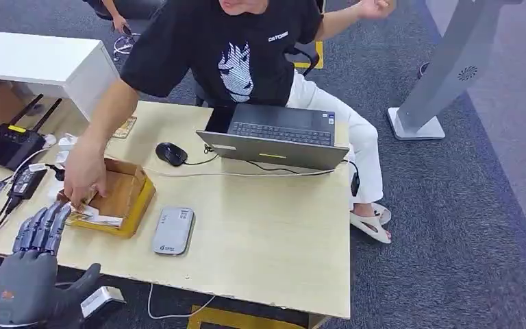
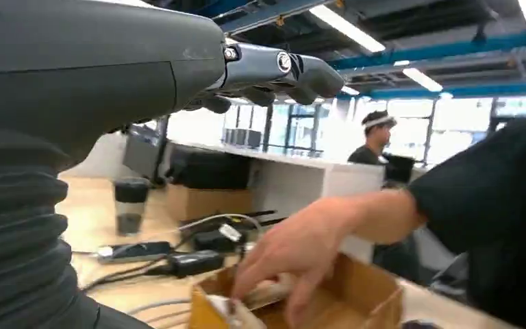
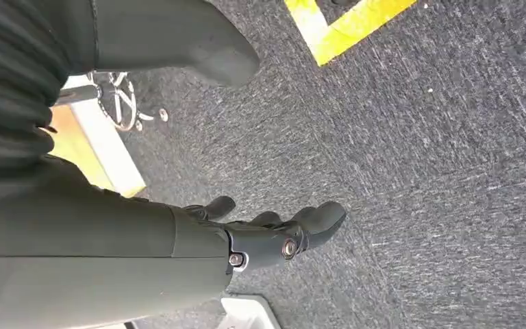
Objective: Pass the card to the sensor for recognition and then transmit it.
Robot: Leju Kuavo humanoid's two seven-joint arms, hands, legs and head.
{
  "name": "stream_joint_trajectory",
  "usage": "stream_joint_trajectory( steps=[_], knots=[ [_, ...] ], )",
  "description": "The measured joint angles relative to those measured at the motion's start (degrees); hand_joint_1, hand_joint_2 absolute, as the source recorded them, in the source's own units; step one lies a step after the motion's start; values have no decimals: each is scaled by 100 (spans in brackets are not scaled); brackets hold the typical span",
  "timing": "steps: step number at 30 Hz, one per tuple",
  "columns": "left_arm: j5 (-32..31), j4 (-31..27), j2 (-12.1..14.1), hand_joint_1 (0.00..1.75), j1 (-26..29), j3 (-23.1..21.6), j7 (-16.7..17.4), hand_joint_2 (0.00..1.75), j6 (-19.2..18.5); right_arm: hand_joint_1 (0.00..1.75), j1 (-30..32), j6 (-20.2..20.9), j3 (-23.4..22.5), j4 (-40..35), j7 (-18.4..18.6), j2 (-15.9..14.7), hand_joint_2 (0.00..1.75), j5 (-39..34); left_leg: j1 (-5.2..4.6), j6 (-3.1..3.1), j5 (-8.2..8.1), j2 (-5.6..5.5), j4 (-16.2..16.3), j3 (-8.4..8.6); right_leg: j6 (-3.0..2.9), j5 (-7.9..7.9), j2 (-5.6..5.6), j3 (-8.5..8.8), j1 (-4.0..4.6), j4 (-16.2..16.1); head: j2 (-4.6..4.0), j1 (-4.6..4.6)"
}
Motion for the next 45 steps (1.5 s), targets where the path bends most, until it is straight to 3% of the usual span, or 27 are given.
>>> stream_joint_trajectory(
  steps=[11,27,37,45],
  knots=[
    [-420,188,212,0,-85,255,353,175,-253,0,-4,15,-4,-7,48,0,175,79,-2,-1,1,0,0,0,0,0,0,-1,0,0,0,0],
    [-1531,1519,949,0,-1430,393,1053,175,-472,0,-19,94,28,-9,127,-2,175,448,1,-3,7,0,0,3,-6,4,0,2,1,3,2,-2],
    [-1763,2265,1311,0,-2124,271,1256,175,-754,0,-24,155,127,-9,166,-20,175,603,0,-3,7,-1,0,4,-6,4,0,2,1,3,2,2],
    [-2012,2773,1429,0,-2450,-99,1342,175,-881,0,-33,170,188,-7,190,-35,175,673,0,-3,7,0,1,4,-6,4,1,0,1,3,2,0]
  ],
)
